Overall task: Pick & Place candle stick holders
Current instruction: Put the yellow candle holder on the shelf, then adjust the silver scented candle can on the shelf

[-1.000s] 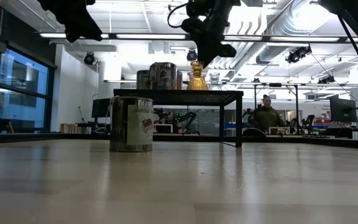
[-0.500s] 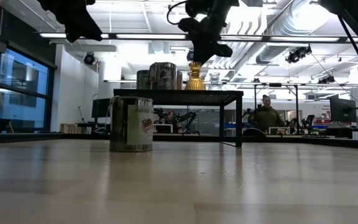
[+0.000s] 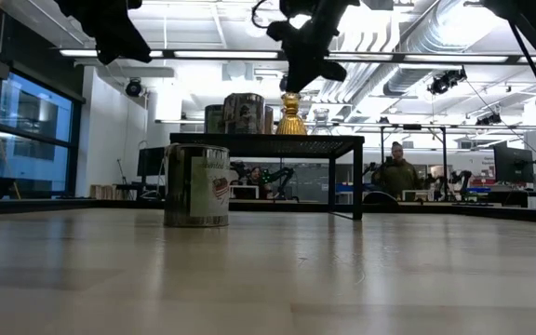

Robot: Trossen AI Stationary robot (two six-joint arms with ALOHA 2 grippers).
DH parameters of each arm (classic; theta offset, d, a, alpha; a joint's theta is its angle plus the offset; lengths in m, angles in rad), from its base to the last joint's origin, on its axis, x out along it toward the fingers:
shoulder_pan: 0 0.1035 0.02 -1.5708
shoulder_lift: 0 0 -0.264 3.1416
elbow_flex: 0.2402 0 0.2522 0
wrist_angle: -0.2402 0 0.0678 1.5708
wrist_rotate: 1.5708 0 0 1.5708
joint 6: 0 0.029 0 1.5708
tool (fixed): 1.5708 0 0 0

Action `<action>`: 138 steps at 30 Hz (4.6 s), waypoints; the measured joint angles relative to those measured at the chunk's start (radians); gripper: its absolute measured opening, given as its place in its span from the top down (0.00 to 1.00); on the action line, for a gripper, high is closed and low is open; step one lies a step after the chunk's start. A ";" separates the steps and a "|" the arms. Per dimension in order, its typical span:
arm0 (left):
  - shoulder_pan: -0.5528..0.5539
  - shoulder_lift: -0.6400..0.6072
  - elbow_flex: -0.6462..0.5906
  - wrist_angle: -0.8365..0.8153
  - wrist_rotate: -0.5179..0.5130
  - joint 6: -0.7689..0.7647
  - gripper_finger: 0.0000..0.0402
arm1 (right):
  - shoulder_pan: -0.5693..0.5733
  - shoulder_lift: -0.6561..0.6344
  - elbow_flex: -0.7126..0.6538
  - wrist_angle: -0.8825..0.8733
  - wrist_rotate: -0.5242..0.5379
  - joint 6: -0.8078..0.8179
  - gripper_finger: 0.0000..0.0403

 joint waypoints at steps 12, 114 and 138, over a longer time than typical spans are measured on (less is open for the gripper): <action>0.000 0.000 0.000 -0.013 0.000 -0.011 0.77 | 0.046 -0.117 0.002 -0.030 0.129 -0.087 1.00; 0.000 0.023 0.000 0.039 -0.074 -0.026 0.77 | 0.169 -0.560 -1.297 1.329 0.239 -0.141 1.00; 0.000 0.433 0.000 0.403 -0.167 0.010 0.77 | 0.240 -0.976 -1.297 0.954 0.295 -0.159 1.00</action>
